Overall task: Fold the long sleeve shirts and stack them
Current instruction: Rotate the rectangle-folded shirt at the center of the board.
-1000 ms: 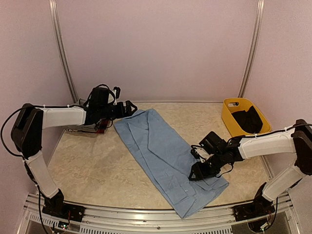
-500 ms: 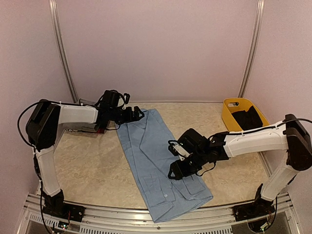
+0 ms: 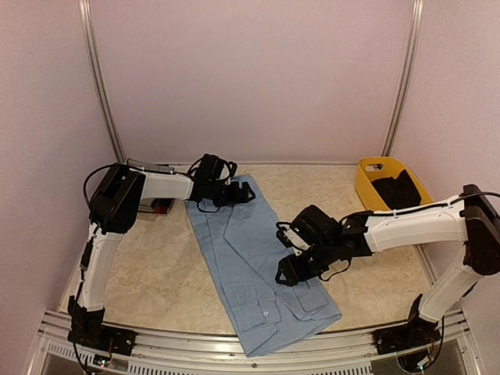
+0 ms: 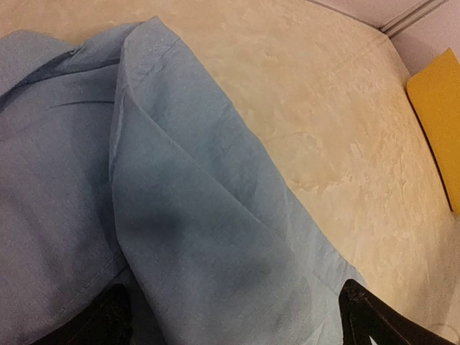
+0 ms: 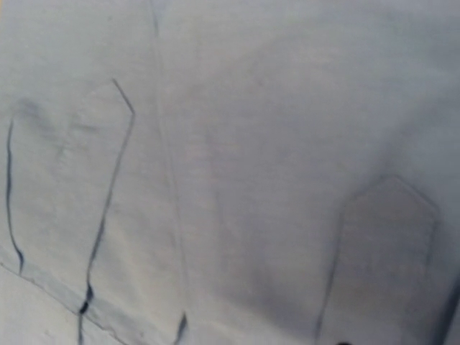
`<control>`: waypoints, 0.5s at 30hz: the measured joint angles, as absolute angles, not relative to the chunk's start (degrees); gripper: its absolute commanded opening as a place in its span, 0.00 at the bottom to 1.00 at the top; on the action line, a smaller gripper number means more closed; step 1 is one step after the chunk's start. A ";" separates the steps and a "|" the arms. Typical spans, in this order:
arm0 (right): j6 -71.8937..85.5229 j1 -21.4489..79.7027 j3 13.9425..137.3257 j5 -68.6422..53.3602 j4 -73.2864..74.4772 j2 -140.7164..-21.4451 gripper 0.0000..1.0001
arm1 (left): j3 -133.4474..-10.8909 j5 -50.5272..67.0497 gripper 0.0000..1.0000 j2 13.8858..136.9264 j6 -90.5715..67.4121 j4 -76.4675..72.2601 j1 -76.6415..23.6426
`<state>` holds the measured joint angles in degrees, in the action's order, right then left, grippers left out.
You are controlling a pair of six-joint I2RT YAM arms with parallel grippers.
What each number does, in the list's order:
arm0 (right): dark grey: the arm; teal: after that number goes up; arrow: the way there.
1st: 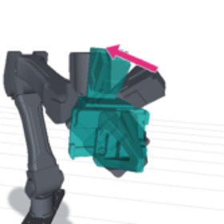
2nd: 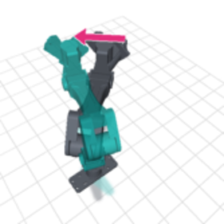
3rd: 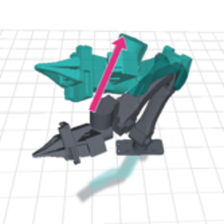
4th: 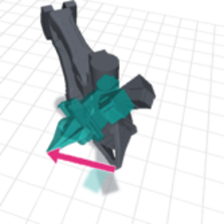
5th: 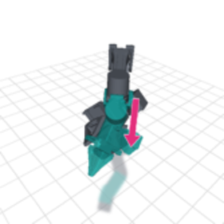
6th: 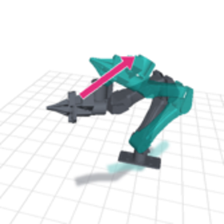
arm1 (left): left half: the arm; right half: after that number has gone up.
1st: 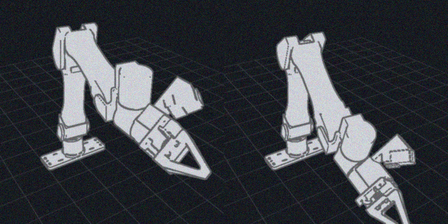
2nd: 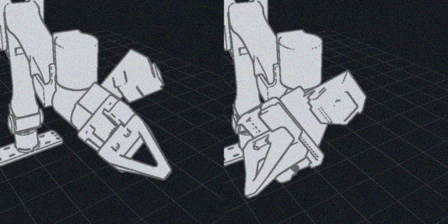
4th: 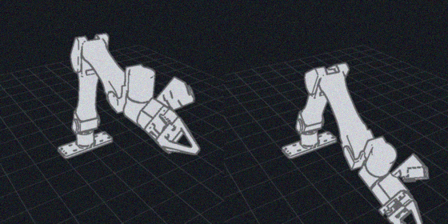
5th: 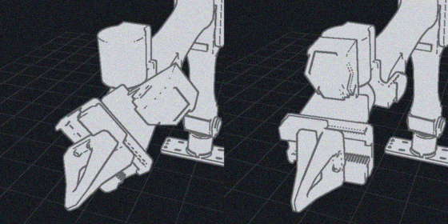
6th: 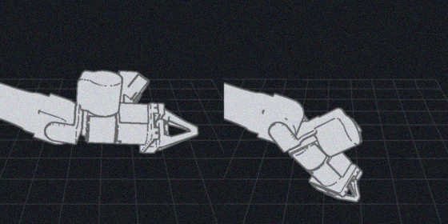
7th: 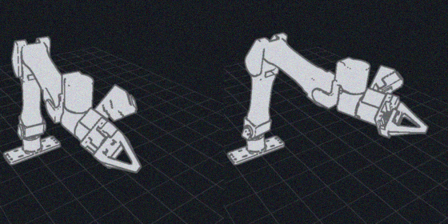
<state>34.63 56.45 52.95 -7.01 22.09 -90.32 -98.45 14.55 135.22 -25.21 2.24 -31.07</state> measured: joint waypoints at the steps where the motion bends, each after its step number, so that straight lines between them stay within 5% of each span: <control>1: 34.74 56.45 52.66 -6.92 22.09 -90.11 0.58 | -99.22 14.68 0.95 136.00 -25.10 2.42 -31.16; 15: 37.41 55.53 49.19 -3.53 23.29 -84.31 0.59 | -120.40 23.00 0.93 149.05 -26.00 6.66 -34.11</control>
